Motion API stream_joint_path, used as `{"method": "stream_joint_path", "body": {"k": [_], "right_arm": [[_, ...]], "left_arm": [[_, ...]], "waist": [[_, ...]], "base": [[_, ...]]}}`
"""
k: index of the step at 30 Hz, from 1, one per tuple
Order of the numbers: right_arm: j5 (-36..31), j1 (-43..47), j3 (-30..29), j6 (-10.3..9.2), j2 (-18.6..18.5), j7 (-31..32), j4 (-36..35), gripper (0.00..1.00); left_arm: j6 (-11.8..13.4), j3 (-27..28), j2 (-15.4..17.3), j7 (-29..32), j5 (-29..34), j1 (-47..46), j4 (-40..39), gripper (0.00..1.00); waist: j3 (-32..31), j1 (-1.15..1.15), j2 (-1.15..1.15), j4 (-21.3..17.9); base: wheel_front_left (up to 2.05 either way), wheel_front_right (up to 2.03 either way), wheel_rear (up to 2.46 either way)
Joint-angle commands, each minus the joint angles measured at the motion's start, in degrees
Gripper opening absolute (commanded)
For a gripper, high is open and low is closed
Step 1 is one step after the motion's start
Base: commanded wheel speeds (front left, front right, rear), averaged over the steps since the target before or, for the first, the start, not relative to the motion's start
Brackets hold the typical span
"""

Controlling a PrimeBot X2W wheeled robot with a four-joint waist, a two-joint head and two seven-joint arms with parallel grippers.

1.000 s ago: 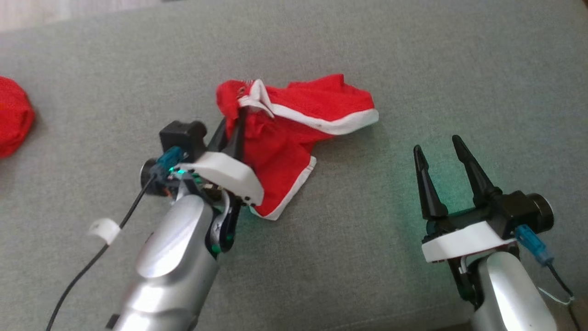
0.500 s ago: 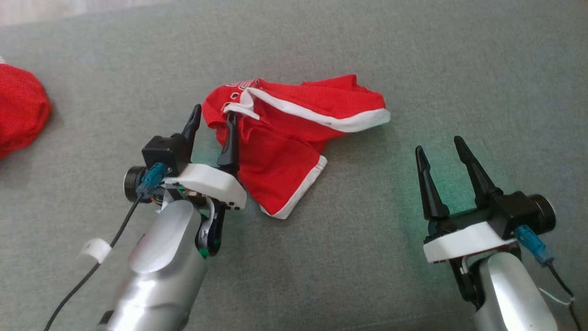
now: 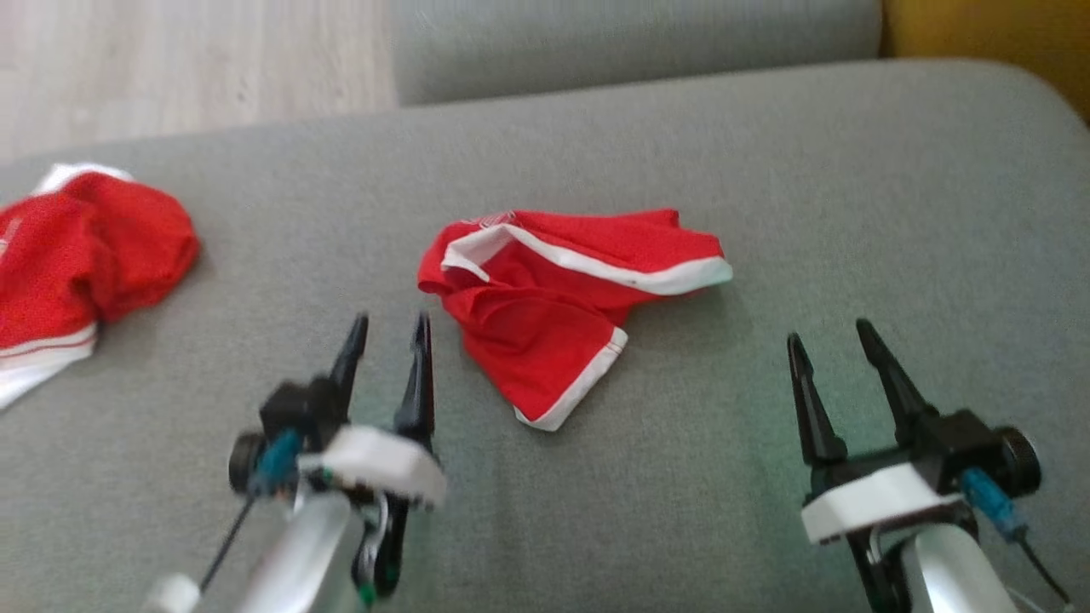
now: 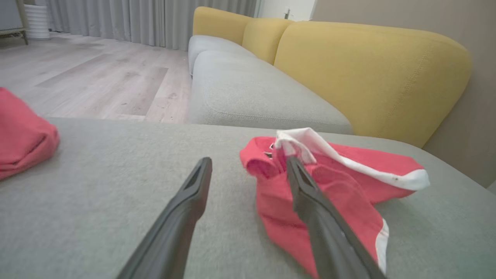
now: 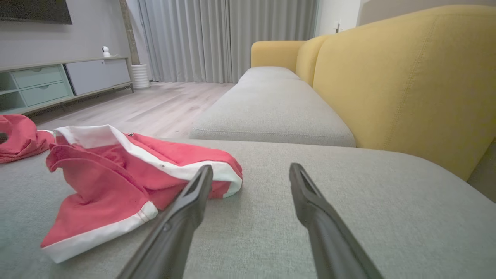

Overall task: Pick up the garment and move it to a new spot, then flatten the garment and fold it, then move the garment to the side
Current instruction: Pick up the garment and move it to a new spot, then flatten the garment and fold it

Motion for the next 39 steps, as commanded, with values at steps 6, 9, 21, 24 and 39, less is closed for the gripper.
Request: {"method": "stream_joint_path", "body": {"k": [6,9,21,24,39], "right_arm": [[-0.72,2.01,0.58,-0.04,-0.07,-0.63,-1.59,1.00],[-0.62,3.11,0.53,-0.04,-0.07,-0.63,-1.94,1.00],[0.40,6.24,0.25,-0.04,-0.07,-0.63,-2.51,1.00],[0.63,6.43,0.24,-0.04,-0.07,-0.63,-2.29,1.00],[1.63,5.36,0.26,-0.04,-0.07,-0.63,0.46,1.00]], "left_arm": [[2.58,2.27,2.26,-1.00,0.00,7.39,-8.09,1.00],[4.02,2.84,2.80,-1.09,0.42,10.96,-11.36,1.00],[6.85,5.65,4.23,-1.21,0.44,20.81,-20.01,1.00],[7.05,5.69,4.44,-1.21,0.46,21.36,-20.77,1.00],[7.68,4.93,4.96,-0.73,0.61,21.56,-21.07,1.00]], "waist": [[-4.87,0.01,0.00,1.77],[-5.42,0.01,0.00,1.86],[-6.36,0.01,0.00,2.10],[-6.32,0.01,0.00,2.29],[-5.91,0.01,0.00,3.12]], "base": [[0.00,0.00,0.00],[0.00,0.00,0.00],[0.00,0.00,0.00],[0.00,0.00,0.00],[0.00,0.00,0.00]]}}
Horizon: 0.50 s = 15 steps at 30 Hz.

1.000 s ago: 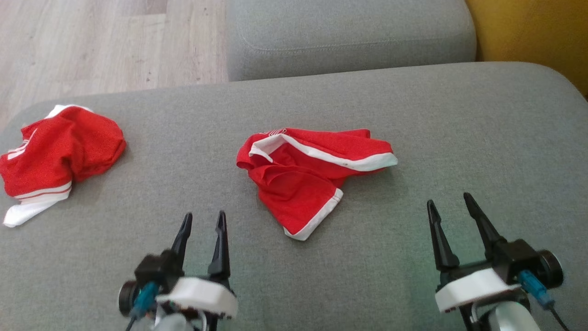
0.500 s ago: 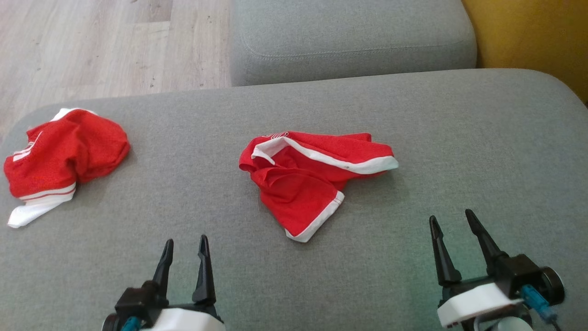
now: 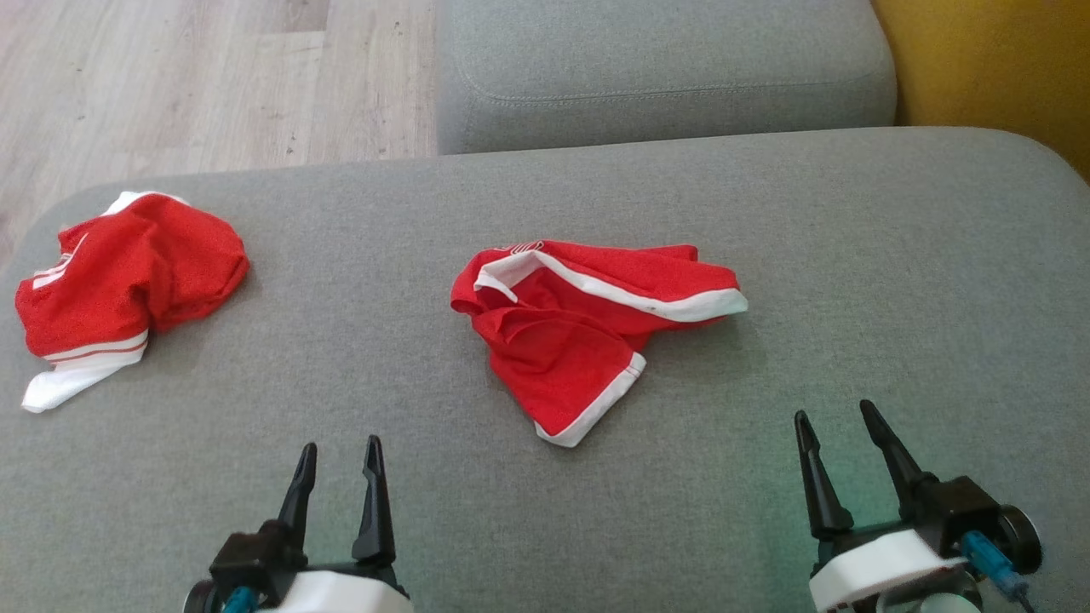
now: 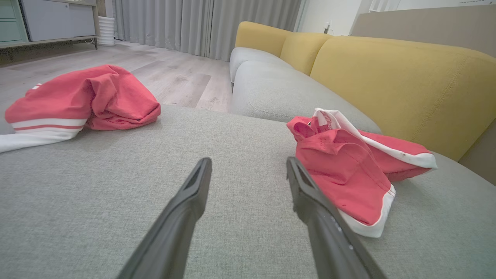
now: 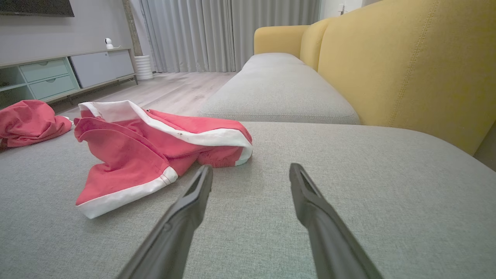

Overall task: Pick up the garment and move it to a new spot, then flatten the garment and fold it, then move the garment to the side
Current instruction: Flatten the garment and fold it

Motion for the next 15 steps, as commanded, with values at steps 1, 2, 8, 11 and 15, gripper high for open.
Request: {"method": "stream_joint_path", "body": {"k": [1,2,8,11,15], "right_arm": [[0.48,-2.21,1.26,-0.04,-0.19,-0.63,-1.41,1.00],[0.49,-2.23,1.28,-0.04,-0.19,-0.63,-1.43,1.00],[0.38,-2.61,1.53,-0.04,-0.19,-0.63,-1.62,1.00],[0.04,-3.93,1.65,-0.04,-0.19,-0.63,-1.87,1.00],[-0.21,-5.86,1.99,-0.04,-0.19,-0.63,-1.99,1.00]], "left_arm": [[0.37,1.54,0.69,-0.27,0.11,-1.35,-1.83,1.00],[0.43,1.50,0.72,-0.23,0.12,-1.34,-1.86,1.00],[0.65,0.75,0.87,0.48,0.51,-1.99,-2.27,1.00],[0.00,-1.19,0.39,2.03,1.79,-5.62,-3.11,1.00],[-1.28,-3.88,-1.45,4.35,2.94,-11.49,-3.32,1.00]], "waist": [[0.00,0.00,0.00,0.03],[0.02,0.00,0.00,0.06],[0.75,0.00,0.00,-0.06],[2.38,0.00,0.00,-0.49],[4.53,0.00,0.00,-1.32]], "base": [[0.00,0.00,0.00],[0.00,0.00,0.00],[0.00,0.00,0.00],[0.00,0.00,0.00],[0.00,0.00,0.00]]}}
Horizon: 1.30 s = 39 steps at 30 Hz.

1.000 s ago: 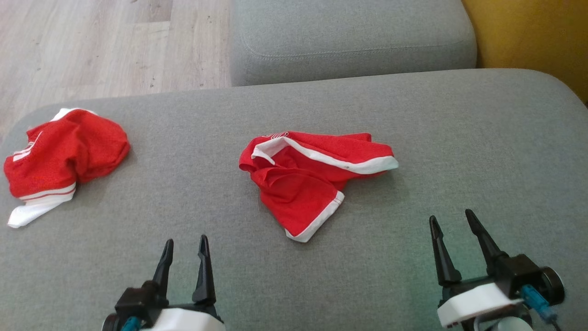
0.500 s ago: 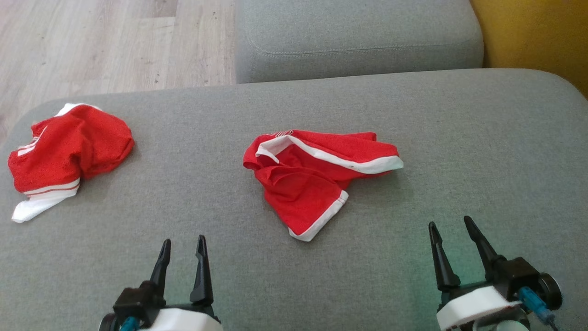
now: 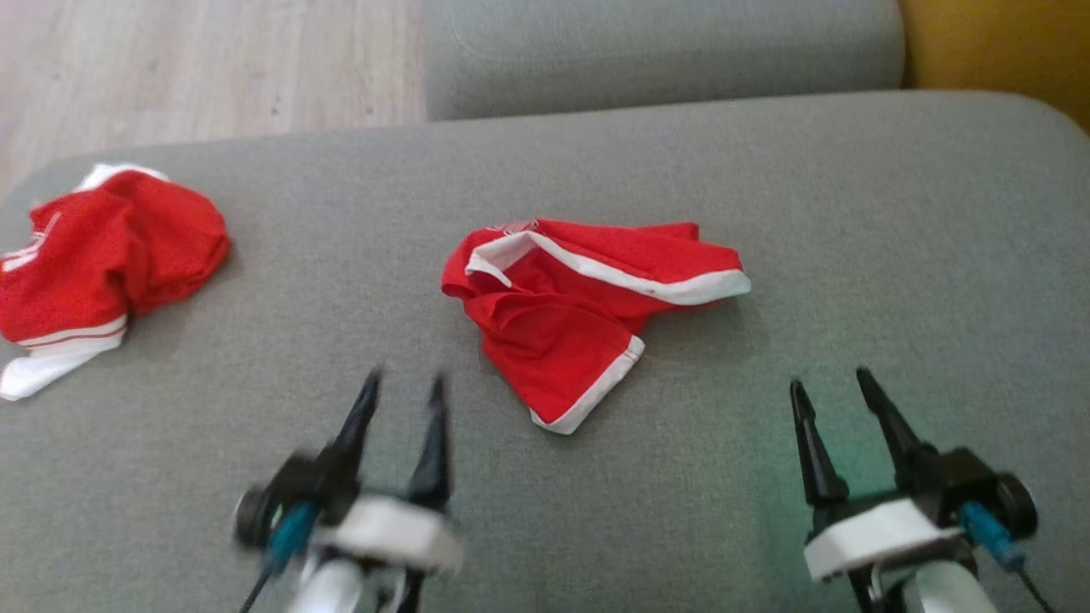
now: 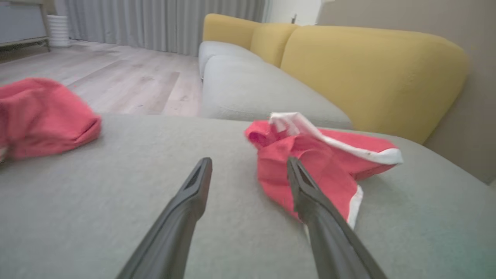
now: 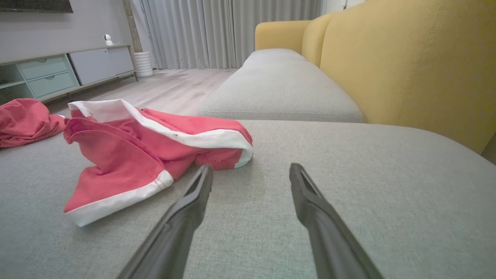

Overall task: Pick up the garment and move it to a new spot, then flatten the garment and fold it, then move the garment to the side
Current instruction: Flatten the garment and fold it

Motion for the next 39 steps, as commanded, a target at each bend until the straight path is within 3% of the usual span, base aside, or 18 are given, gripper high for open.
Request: {"method": "stream_joint_path", "body": {"k": [1,7,11,25,26,27,29,39], "right_arm": [[-0.25,-3.60,1.71,-0.04,-0.21,-0.63,-1.85,1.00],[-0.38,-6.44,3.24,-0.04,-0.21,-0.63,-1.61,1.00],[-0.24,-7.94,3.89,-0.04,-0.21,-0.63,-1.63,1.00],[0.16,-10.58,4.28,-0.04,-0.21,-0.63,-1.66,1.00],[0.22,-10.65,4.30,-0.04,-0.21,-0.63,-1.61,1.00],[0.28,-10.70,4.32,-0.04,-0.21,-0.63,-1.55,1.00],[0.38,-10.70,4.18,-0.04,-0.21,-0.63,-1.43,1.00],[-0.11,-8.15,1.24,-0.04,-0.21,-0.63,-1.13,1.00]], "left_arm": [[-0.65,0.64,-1.00,0.78,0.72,-5.89,-1.96,1.00],[-1.70,-1.80,-3.27,5.20,1.09,-14.87,1.98,1.00],[-1.10,-1.46,-3.94,8.66,-0.28,-18.25,6.65,1.00],[0.67,1.89,-3.82,10.25,-2.33,-26.05,13.43,1.00],[0.81,1.82,-3.75,10.16,-2.07,-26.61,13.74,0.75],[0.83,1.70,-3.73,9.97,-1.85,-27.09,13.90,0.34],[0.43,1.51,-3.90,8.91,-1.85,-27.72,13.54,0.00],[-0.23,-2.12,-4.53,5.38,-2.12,-21.15,3.08,0.00]], "waist": [[1.57,0.00,0.00,-0.82],[4.84,0.00,0.00,-3.34],[6.88,0.00,0.00,-5.17],[10.59,0.00,0.00,-8.07],[10.62,0.00,0.00,-8.18],[10.61,0.00,0.00,-8.28],[10.42,0.00,0.00,-8.29],[6.62,0.00,0.00,-4.93]], "base": [[0.00,0.00,0.00],[0.00,0.00,0.00],[0.00,0.00,0.00],[0.00,0.00,0.00],[0.00,0.00,0.00],[0.00,0.00,0.00],[0.00,0.00,0.00],[0.00,0.00,0.00]]}}
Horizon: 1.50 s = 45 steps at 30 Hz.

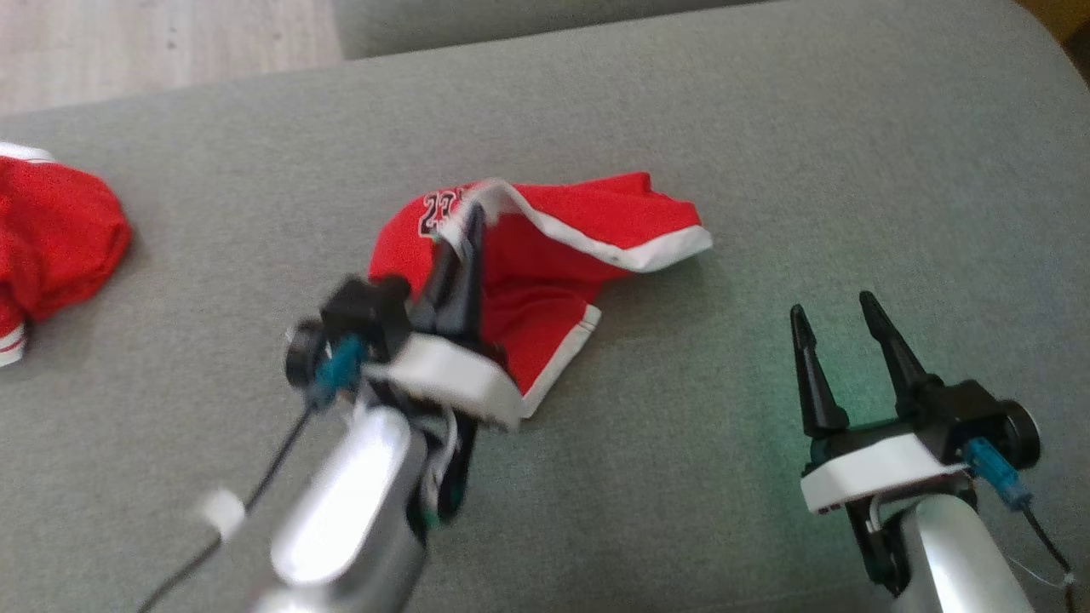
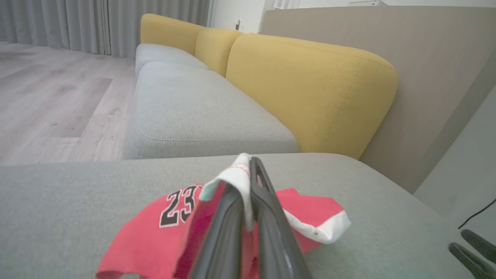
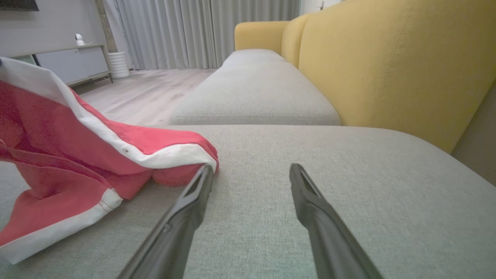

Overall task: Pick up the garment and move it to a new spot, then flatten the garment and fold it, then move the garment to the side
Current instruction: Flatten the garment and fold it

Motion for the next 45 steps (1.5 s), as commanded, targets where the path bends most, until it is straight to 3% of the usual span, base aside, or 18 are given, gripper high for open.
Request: {"method": "stream_joint_path", "body": {"k": [1,7,12,17,27,36,37,38,39,40,45], "right_arm": [[-0.16,0.11,0.67,-0.04,-0.19,-0.63,-1.51,1.00],[-0.42,1.95,-0.04,-0.04,-0.19,-0.63,-1.23,1.00],[-0.62,3.22,-0.50,-0.04,-0.19,-0.63,-1.11,1.00],[-0.82,3.75,-0.50,-0.04,-0.19,-0.63,-1.06,1.00],[-1.23,2.81,-0.70,-0.04,-0.19,-0.63,-1.52,1.00],[-1.22,2.01,-1.04,-0.04,-0.19,-0.63,-1.19,1.00],[-1.19,1.97,-1.09,-0.04,-0.19,-0.63,-1.10,1.00],[-1.15,1.96,-1.15,-0.04,-0.19,-0.63,-1.01,1.00],[-1.12,1.99,-1.23,-0.04,-0.19,-0.63,-0.91,1.00],[-1.07,2.08,-1.31,-0.04,-0.19,-0.63,-0.82,1.00],[-0.84,2.81,-1.85,-0.04,-0.19,-0.63,-0.54,1.00]], "left_arm": [[0.02,0.81,0.63,-0.25,-0.36,2.19,-4.41,0.00],[1.95,0.40,3.77,1.92,-2.01,12.64,-14.33,0.00],[3.51,1.81,6.74,3.82,-4.40,19.88,-16.48,0.00],[3.73,4.66,8.73,3.65,-6.65,21.92,-12.53,0.00],[2.43,8.54,12.11,0.81,-6.76,16.78,-2.97,0.00],[-0.16,9.01,11.49,-3.63,-7.19,13.69,3.66,0.00],[-0.48,8.98,11.20,-4.24,-7.37,13.80,4.18,0.04],[-0.74,8.99,10.97,-4.92,-7.51,13.98,4.68,0.35],[-0.95,9.00,10.72,-5.55,-7.67,14.27,5.17,0.57],[-1.13,9.07,10.44,-6.14,-7.90,14.65,5.54,1.00],[-1.69,9.15,9.39,-8.09,-8.58,16.89,5.94,1.00]], "waist": [[-1.57,0.00,0.00,1.48],[-4.08,0.00,0.00,3.11],[-5.57,0.00,0.00,4.01],[-6.00,0.00,0.00,4.33],[-3.41,0.00,0.00,3.86],[-2.32,0.00,0.00,3.50],[-2.45,0.00,0.00,3.51],[-2.59,0.00,0.00,3.55],[-2.87,0.00,0.00,3.62],[-3.12,0.00,0.00,3.70],[-4.96,0.00,0.00,4.50]], "base": [[0.00,0.00,0.00],[0.00,0.00,0.00],[0.00,0.00,0.00],[0.00,0.00,0.00],[0.00,0.00,0.00],[0.00,0.00,0.00],[0.00,0.00,0.00],[0.00,0.00,0.00],[0.00,0.00,0.00],[0.00,0.00,0.00],[0.00,0.00,0.00]]}}
